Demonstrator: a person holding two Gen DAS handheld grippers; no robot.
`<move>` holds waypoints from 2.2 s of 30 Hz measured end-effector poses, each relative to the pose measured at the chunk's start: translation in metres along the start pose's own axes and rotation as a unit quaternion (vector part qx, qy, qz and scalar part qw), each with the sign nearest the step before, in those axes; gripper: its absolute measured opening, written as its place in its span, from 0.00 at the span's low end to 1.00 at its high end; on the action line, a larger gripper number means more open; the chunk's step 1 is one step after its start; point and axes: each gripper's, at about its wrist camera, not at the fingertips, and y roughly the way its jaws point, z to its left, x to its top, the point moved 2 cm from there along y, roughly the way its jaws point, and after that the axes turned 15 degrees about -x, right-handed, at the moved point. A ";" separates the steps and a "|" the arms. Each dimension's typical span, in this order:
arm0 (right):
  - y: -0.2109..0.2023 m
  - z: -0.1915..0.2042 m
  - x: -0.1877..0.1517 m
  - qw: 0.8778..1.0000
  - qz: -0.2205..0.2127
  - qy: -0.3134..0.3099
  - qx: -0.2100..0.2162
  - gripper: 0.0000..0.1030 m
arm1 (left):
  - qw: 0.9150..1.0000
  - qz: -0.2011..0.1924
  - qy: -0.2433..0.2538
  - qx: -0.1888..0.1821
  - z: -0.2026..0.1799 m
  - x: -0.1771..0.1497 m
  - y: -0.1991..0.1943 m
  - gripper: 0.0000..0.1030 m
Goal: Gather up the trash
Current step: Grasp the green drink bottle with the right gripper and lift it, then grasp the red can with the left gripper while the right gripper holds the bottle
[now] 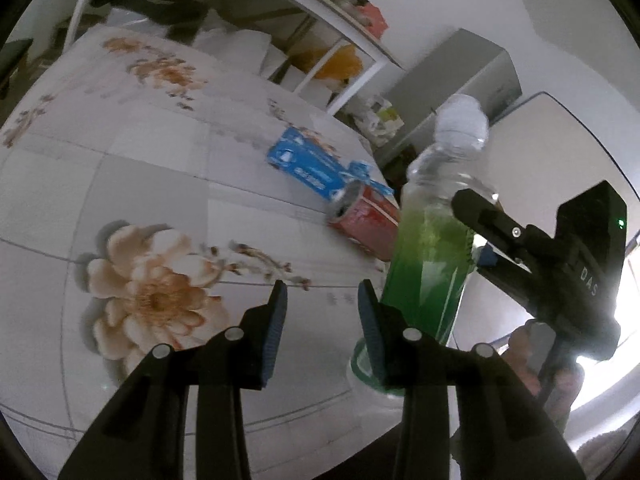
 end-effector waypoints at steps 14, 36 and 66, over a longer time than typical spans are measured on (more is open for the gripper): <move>-0.063 -0.059 -0.035 0.981 -0.149 0.007 -0.125 0.63 | 0.997 0.002 0.074 0.024 -0.038 0.019 0.032 0.62; -0.096 -0.116 -0.045 0.972 -0.183 0.098 -0.107 0.62 | 0.980 0.103 0.152 0.078 -0.062 0.049 0.169 0.94; -0.100 -0.116 -0.045 0.974 -0.168 0.121 -0.093 0.62 | 0.997 0.060 0.029 0.050 -0.030 0.083 0.162 0.92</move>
